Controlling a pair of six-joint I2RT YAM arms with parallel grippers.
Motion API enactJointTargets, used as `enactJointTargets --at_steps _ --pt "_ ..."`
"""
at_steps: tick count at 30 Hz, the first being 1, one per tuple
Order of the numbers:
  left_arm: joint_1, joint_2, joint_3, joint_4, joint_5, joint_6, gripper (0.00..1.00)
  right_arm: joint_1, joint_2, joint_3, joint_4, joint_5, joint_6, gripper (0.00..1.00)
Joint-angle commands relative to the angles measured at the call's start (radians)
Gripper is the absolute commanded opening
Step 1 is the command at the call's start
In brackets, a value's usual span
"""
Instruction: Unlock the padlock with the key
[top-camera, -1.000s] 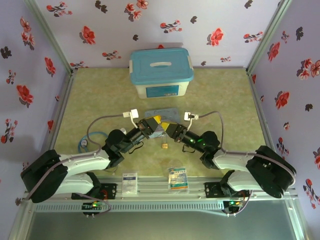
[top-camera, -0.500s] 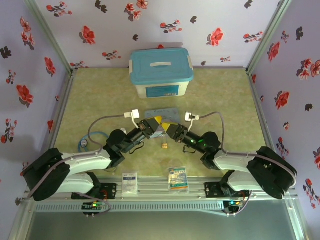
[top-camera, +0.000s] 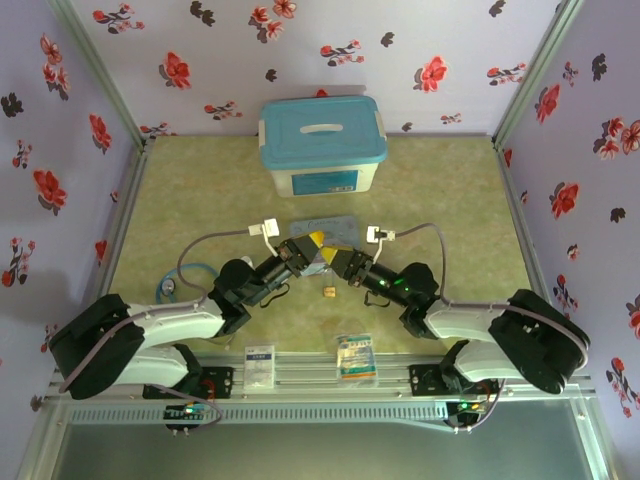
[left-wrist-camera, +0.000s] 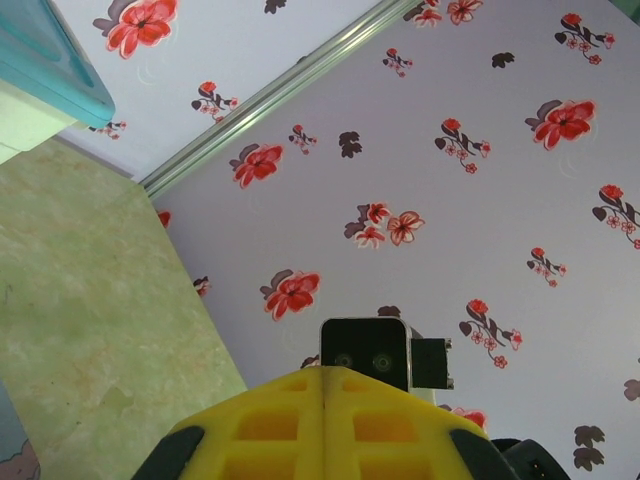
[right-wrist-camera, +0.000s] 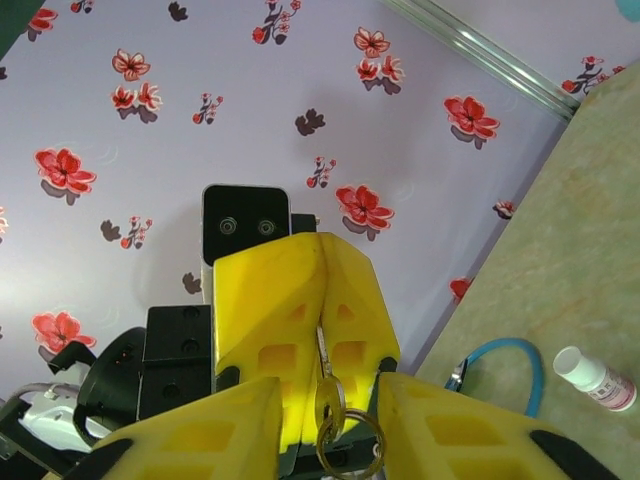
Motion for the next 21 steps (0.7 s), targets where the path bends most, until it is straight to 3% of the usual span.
enactJointTargets --at_steps 1,7,15,18,20,21 --pt "-0.001 0.013 0.004 0.05 -0.019 -0.002 0.0 0.006 -0.027 -0.009 0.036 0.015 -0.02 0.2" --pt "-0.004 0.016 0.002 0.049 -0.016 -0.003 0.0 0.006 -0.037 -0.004 0.036 0.009 -0.024 0.01" --pt "-0.009 0.022 -0.001 0.052 -0.022 0.003 0.0 0.006 -0.044 -0.015 0.036 0.02 -0.027 0.0" --pt "-0.009 0.015 -0.007 0.047 -0.031 0.01 0.22 0.005 -0.053 -0.03 0.036 0.025 -0.03 0.0" --pt "-0.007 -0.001 -0.016 0.039 -0.053 0.018 0.47 0.002 -0.06 -0.045 0.036 0.026 -0.032 0.0" --pt "-0.005 -0.01 -0.018 0.033 -0.055 0.023 0.53 -0.003 -0.064 -0.053 0.032 0.022 -0.03 0.0"
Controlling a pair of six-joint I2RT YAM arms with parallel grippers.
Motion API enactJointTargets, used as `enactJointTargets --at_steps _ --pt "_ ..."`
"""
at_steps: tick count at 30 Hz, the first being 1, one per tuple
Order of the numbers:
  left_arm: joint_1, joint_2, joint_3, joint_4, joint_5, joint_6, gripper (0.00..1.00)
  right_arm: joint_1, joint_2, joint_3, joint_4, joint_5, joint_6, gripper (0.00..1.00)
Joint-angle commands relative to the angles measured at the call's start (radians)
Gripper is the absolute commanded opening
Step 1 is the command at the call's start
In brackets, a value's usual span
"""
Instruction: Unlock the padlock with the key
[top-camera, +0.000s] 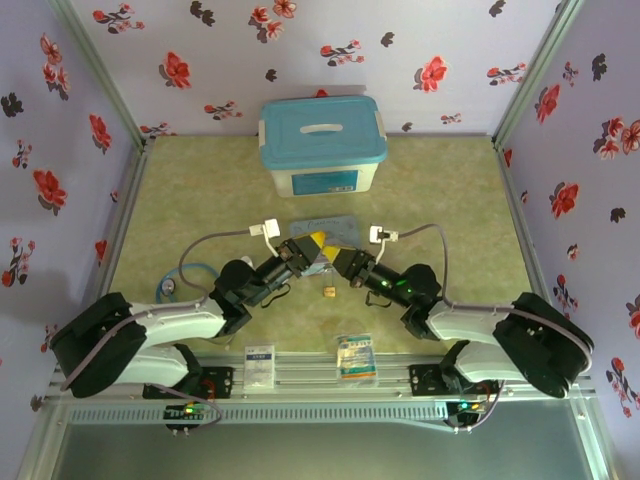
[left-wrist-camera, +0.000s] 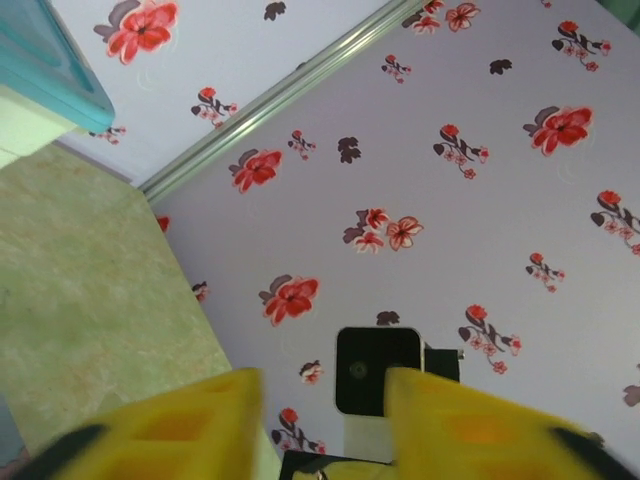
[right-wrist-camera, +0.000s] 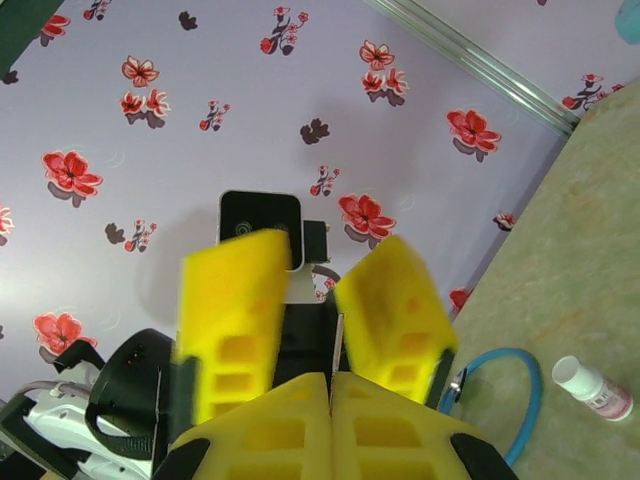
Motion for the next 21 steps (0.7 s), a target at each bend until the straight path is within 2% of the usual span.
enactJointTargets --at_steps 1,4,9,11,14,15,17,21 --pt "-0.001 -0.032 -0.018 0.003 -0.04 0.029 0.59 -0.007 -0.034 -0.035 0.024 0.007 -0.014 0.0" --pt "0.0 -0.063 -0.023 -0.047 -0.052 0.033 0.72 -0.018 -0.078 -0.062 -0.04 0.002 -0.017 0.0" --pt "-0.002 -0.074 -0.025 -0.126 -0.042 0.028 0.7 -0.024 -0.225 -0.072 -0.26 -0.003 -0.058 0.0" --pt "-0.001 -0.095 -0.005 -0.293 -0.06 0.006 0.67 -0.026 -0.31 -0.066 -0.413 0.0 -0.09 0.0" --pt "-0.025 -0.141 0.122 -0.825 -0.153 0.021 0.66 -0.035 -0.465 -0.062 -0.678 0.018 -0.152 0.0" --pt "-0.039 -0.138 0.164 -0.942 -0.182 0.055 0.66 -0.041 -0.524 -0.061 -0.771 0.026 -0.177 0.0" --pt "-0.054 -0.113 0.19 -1.024 -0.191 0.087 0.66 -0.047 -0.633 -0.061 -0.938 0.046 -0.213 0.0" --pt "-0.062 -0.034 0.158 -0.985 -0.152 0.045 0.61 -0.06 -0.851 -0.062 -1.24 0.103 -0.26 0.0"
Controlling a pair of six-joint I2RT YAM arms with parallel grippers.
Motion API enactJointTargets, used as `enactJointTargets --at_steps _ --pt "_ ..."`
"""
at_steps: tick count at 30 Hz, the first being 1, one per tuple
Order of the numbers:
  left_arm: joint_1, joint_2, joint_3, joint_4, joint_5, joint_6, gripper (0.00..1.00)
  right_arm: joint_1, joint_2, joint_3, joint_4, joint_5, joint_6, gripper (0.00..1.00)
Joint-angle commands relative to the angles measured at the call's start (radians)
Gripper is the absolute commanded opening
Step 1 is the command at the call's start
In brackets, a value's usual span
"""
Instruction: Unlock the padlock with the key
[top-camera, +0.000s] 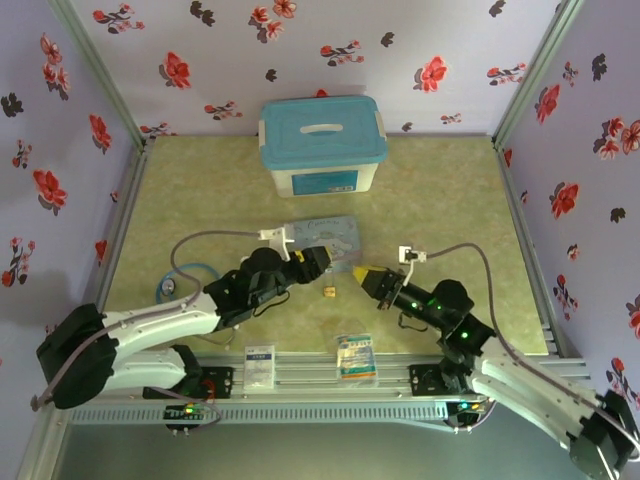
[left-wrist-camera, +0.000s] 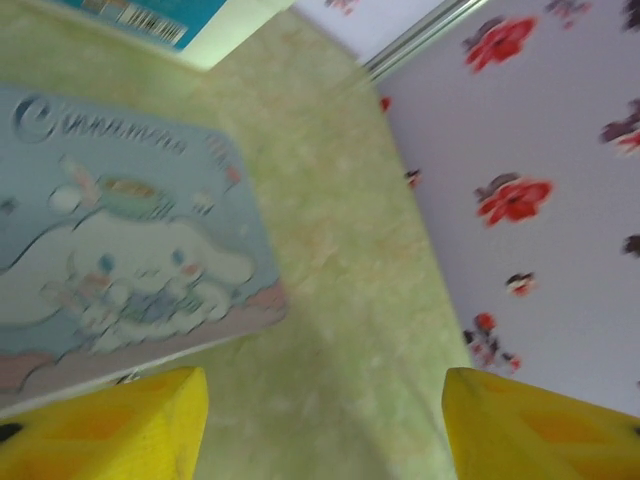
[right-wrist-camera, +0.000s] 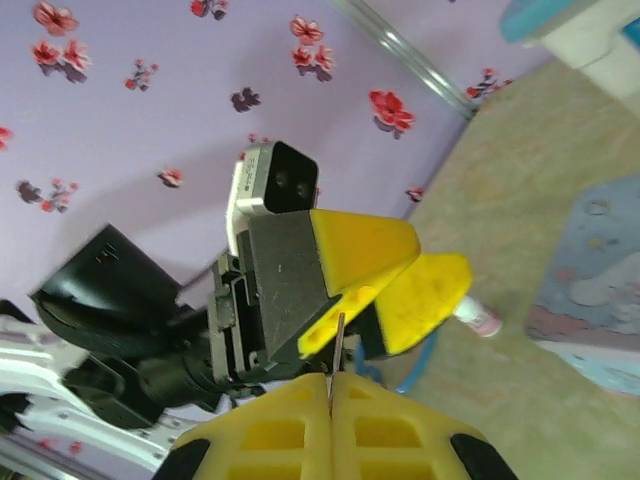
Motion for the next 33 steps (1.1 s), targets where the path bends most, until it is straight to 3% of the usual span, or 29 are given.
enactJointTargets --at_steps 1,4,9,20,24,26,30,33 --pt "-0.017 0.084 0.004 -0.155 -0.015 0.018 0.6 -0.012 -0.134 0.007 -0.385 0.075 -0.085 0.0" --pt "-0.043 0.182 0.071 -0.204 -0.008 0.046 0.64 -0.012 -0.193 0.0 -0.491 0.101 -0.093 0.0" --pt "-0.048 0.336 0.137 -0.215 0.017 0.048 0.67 -0.013 -0.182 -0.023 -0.494 0.091 -0.085 0.0" --pt "-0.079 0.485 0.227 -0.284 -0.07 0.049 0.6 -0.013 -0.161 -0.04 -0.491 0.095 -0.091 0.0" --pt "-0.08 0.515 0.242 -0.284 -0.065 0.051 0.53 -0.013 -0.149 -0.043 -0.476 0.093 -0.091 0.0" --pt "-0.086 0.515 0.247 -0.297 -0.072 0.05 0.43 -0.013 -0.139 -0.043 -0.474 0.093 -0.095 0.0" --pt "-0.094 0.52 0.248 -0.307 -0.09 0.041 0.39 -0.013 -0.124 -0.051 -0.447 0.092 -0.087 0.0" --pt "-0.096 0.526 0.249 -0.294 -0.087 0.04 0.29 -0.013 -0.117 -0.059 -0.426 0.091 -0.08 0.0"
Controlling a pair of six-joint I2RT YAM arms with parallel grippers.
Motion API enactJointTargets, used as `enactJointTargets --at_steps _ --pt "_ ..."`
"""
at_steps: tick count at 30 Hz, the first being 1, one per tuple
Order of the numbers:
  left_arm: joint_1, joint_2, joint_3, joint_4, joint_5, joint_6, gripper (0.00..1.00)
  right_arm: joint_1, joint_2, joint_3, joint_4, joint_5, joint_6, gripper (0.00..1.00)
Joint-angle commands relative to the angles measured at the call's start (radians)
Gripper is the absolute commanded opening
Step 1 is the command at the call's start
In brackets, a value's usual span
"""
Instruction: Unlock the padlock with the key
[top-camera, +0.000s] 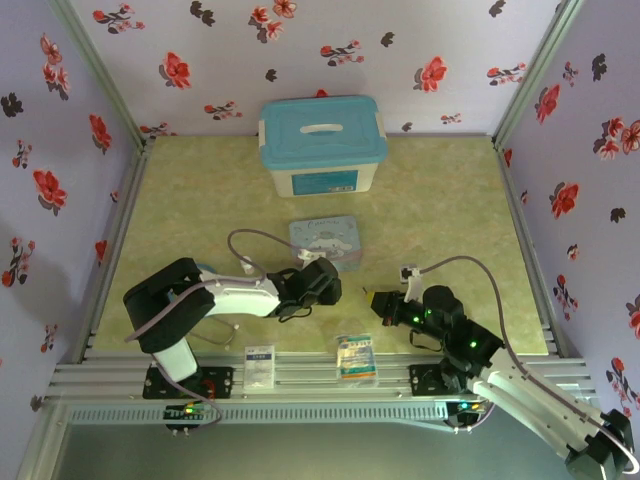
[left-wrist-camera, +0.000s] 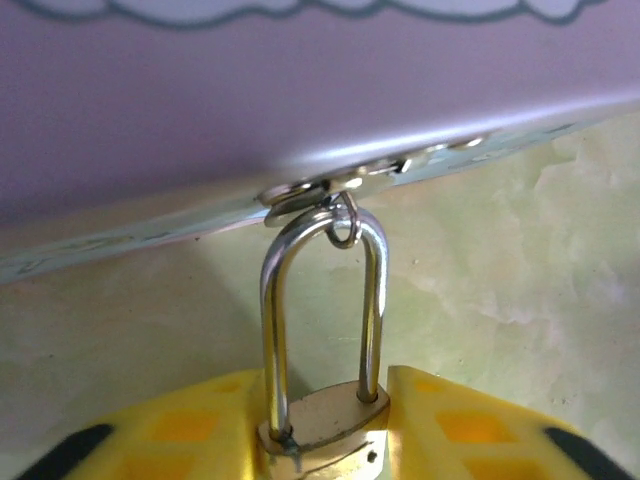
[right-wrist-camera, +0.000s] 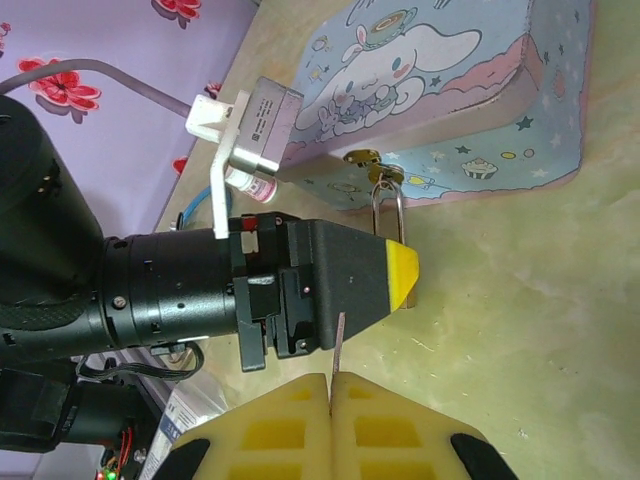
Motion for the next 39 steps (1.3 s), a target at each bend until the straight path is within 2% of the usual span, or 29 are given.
enactJointTargets --at_steps 1,5,8,11,14,17,21,23,25,28,33,36,39 --pt "-0.007 0.019 0.015 -0.009 -0.028 -0.003 0.28 -0.007 0.004 -0.015 0.054 0.013 -0.008 0.0" --pt "-0.007 -0.003 -0.009 0.046 -0.027 -0.013 0.25 -0.006 0.025 -0.034 0.105 0.017 0.021 0.0" --pt "-0.007 -0.014 -0.044 0.14 -0.02 -0.044 0.15 -0.006 0.082 -0.081 0.242 0.027 0.097 0.0" --pt "-0.005 -0.015 -0.085 0.252 -0.007 -0.09 0.1 -0.006 0.189 -0.104 0.358 0.031 0.151 0.0" --pt "-0.005 -0.024 -0.093 0.282 -0.007 -0.113 0.06 -0.006 0.278 -0.108 0.432 0.022 0.192 0.0" --pt "-0.002 -0.045 -0.125 0.351 -0.015 -0.154 0.03 -0.006 0.373 -0.105 0.523 -0.028 0.257 0.0" --pt "0.015 -0.07 -0.191 0.497 -0.017 -0.248 0.01 -0.027 0.533 -0.099 0.59 -0.077 0.476 0.0" --pt "0.019 -0.077 -0.222 0.572 -0.025 -0.276 0.0 -0.036 0.607 -0.103 0.708 -0.135 0.525 0.0" --pt "0.021 -0.083 -0.244 0.62 -0.044 -0.289 0.0 -0.043 0.663 -0.106 0.803 -0.152 0.537 0.0" --pt "0.024 -0.079 -0.269 0.681 -0.054 -0.312 0.0 -0.061 0.712 -0.081 0.812 -0.175 0.5 0.0" --pt "0.024 -0.027 -0.33 0.888 -0.071 -0.395 0.0 -0.13 0.809 -0.047 0.875 -0.256 0.543 0.0" --pt "0.024 0.005 -0.343 0.991 -0.087 -0.418 0.0 -0.146 0.913 -0.041 1.003 -0.303 0.586 0.0" --pt "0.024 0.004 -0.337 0.983 -0.096 -0.421 0.0 -0.146 1.034 -0.041 1.181 -0.336 0.629 0.0"
